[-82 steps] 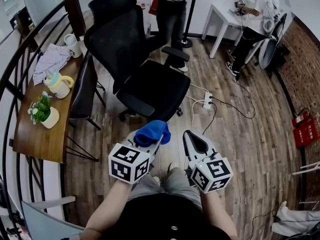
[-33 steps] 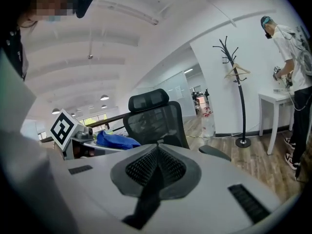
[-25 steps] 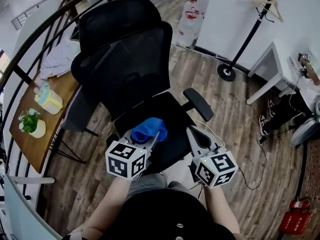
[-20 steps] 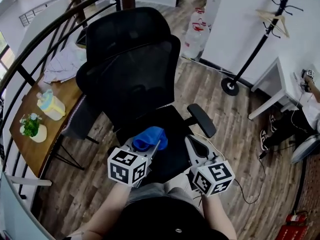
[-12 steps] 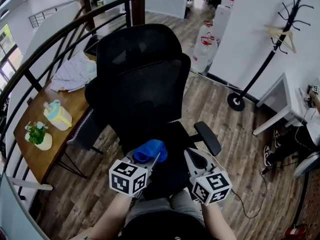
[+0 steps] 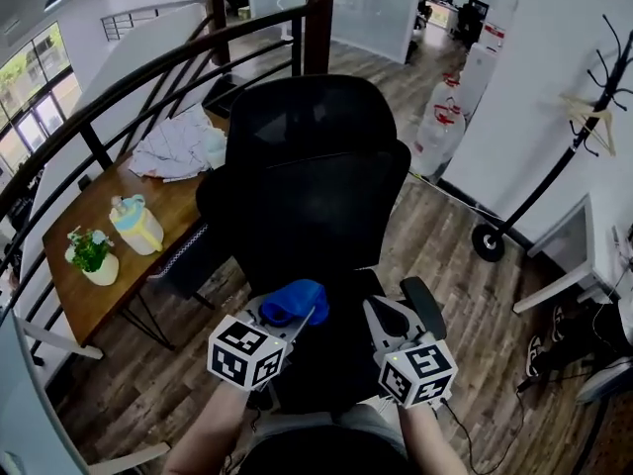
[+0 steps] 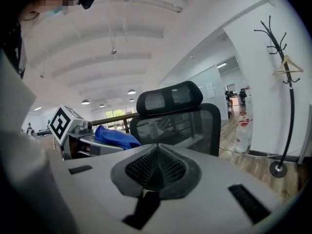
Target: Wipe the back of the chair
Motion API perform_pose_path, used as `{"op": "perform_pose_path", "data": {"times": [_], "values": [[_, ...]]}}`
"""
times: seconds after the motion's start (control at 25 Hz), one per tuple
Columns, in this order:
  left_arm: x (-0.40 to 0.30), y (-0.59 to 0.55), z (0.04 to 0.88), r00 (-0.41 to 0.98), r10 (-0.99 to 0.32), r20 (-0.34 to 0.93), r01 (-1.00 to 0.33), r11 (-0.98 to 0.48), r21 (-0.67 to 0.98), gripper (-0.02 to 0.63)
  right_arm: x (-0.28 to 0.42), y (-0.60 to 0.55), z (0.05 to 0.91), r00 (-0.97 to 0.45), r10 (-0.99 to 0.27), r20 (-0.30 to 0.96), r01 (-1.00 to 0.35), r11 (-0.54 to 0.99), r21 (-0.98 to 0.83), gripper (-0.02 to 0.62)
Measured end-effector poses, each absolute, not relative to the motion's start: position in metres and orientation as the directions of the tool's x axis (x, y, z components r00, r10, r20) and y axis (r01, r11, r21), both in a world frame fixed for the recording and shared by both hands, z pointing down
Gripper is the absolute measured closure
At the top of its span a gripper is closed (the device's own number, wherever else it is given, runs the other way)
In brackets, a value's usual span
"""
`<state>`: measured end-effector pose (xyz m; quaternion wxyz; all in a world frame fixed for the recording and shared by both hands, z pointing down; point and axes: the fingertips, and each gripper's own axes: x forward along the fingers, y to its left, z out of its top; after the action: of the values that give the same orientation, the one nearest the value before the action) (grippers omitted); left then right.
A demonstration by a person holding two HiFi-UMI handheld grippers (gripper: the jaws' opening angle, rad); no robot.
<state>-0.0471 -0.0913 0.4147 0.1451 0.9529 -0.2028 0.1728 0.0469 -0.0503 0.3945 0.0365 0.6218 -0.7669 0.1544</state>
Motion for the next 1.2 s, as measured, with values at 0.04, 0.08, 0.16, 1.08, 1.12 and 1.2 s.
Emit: {"op": "perform_pose_path", "data": {"times": [0.04, 0.08, 0.16, 1.08, 1.12, 1.2], "values": [[-0.047, -0.097, 0.411, 0.85, -0.356, 0.388, -0.453, -0.871, 0.192, 0.488, 0.047, -0.056, 0.391, -0.243, -0.94, 0.239, -0.961, 0.201, -0.188, 0.566], [-0.047, -0.104, 0.407, 0.842, -0.377, 0.386, -0.47, -0.864, 0.181, 0.488, 0.048, -0.061, 0.387, -0.261, -0.937, 0.231, -0.958, 0.222, -0.182, 0.566], [-0.044, -0.113, 0.398, 0.836, -0.401, 0.375, -0.487, -0.857, 0.169, 0.488, 0.051, -0.072, 0.378, -0.29, -0.933, 0.213, -0.952, 0.259, -0.163, 0.566], [0.072, -0.224, 0.257, 0.816, -0.526, 0.239, -0.516, -0.85, -0.109, 0.487, 0.146, -0.173, 0.296, -0.37, -0.927, 0.056, -0.929, 0.37, -0.018, 0.566], [0.078, -0.228, 0.254, 0.814, -0.53, 0.237, -0.522, -0.847, -0.103, 0.488, 0.15, -0.178, 0.293, -0.371, -0.927, 0.051, -0.929, 0.371, -0.008, 0.566], [0.09, -0.238, 0.251, 0.811, -0.535, 0.237, -0.53, -0.843, -0.091, 0.488, 0.159, -0.186, 0.286, -0.371, -0.928, 0.039, -0.929, 0.371, 0.001, 0.566]]}}
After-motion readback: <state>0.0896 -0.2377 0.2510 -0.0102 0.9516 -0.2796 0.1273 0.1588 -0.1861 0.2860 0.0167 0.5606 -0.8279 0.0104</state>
